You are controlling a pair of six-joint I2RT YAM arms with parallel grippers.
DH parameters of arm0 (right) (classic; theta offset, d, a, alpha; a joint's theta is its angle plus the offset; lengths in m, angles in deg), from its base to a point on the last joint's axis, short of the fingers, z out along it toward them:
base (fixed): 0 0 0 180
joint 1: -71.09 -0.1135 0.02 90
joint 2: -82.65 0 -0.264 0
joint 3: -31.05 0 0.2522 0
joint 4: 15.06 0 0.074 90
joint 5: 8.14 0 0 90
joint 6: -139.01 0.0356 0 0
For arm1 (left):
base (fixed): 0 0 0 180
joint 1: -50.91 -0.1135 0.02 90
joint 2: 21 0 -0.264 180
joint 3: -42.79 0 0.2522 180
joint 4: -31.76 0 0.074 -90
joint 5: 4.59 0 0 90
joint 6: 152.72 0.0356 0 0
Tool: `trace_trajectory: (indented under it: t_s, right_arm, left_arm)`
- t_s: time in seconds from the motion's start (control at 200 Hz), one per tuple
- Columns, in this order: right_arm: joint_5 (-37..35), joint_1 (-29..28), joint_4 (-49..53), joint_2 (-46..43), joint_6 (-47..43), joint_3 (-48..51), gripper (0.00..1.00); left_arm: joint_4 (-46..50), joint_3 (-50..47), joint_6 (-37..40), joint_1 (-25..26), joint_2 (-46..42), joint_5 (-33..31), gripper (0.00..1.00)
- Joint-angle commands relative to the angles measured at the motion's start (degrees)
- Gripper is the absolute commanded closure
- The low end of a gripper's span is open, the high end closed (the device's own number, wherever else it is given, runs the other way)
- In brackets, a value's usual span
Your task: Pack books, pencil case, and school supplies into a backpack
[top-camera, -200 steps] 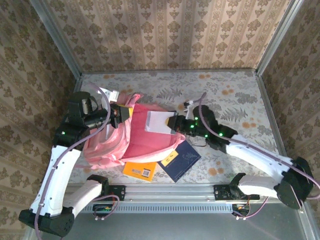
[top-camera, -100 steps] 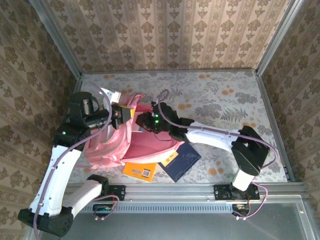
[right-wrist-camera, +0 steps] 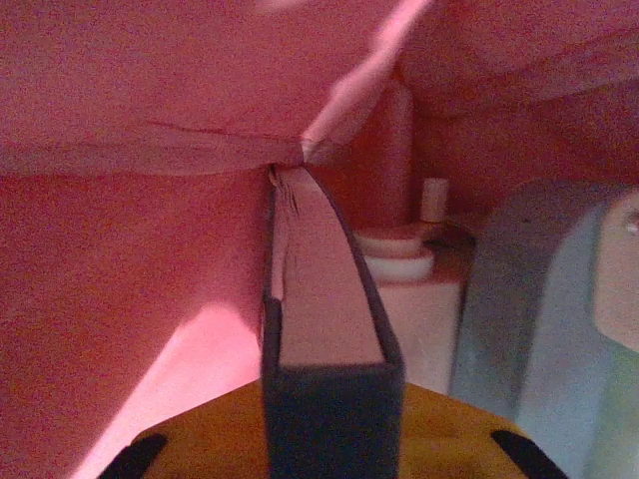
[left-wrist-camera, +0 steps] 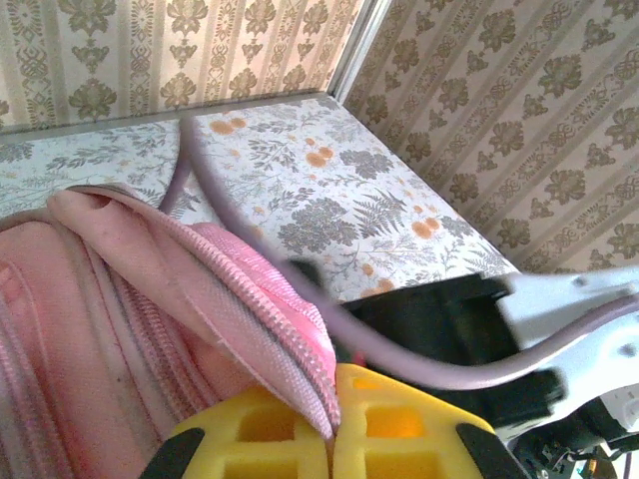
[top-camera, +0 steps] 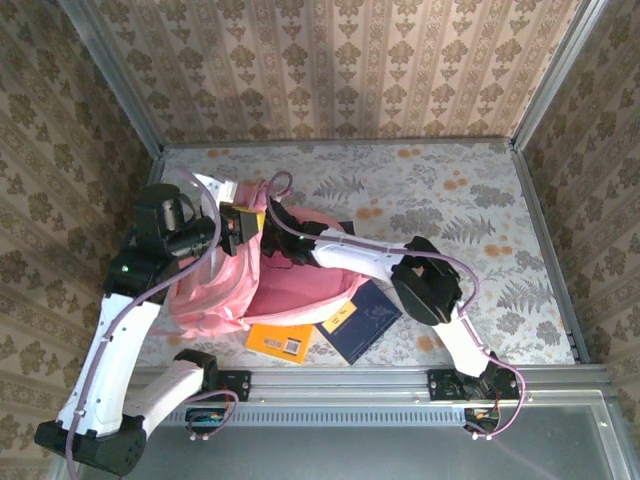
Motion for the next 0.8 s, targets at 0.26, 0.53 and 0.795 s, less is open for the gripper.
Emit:
trace_trajectory:
  t_s: [0.26,0.53,0.795]
  right_arm:
    - [-0.21,-3.16,-13.76,0.08,-8.99,4.71,0.2]
    - [4.49,-2.71,-27.22,-11.17,-20.01,17.88,0.07]
    - [1.62,-1.68,-23.58,-21.18,-23.11,28.17,0.08]
  left_arm:
    - [-7.07,3.13,2.18,1.52,-0.94,0.89,1.0]
    - [-4.02,3.65,3.18,1.26,-2.31,-8.45,1.0]
    - [-1.98,2.79,2.87,0.56,-3.82,-16.22,1.0]
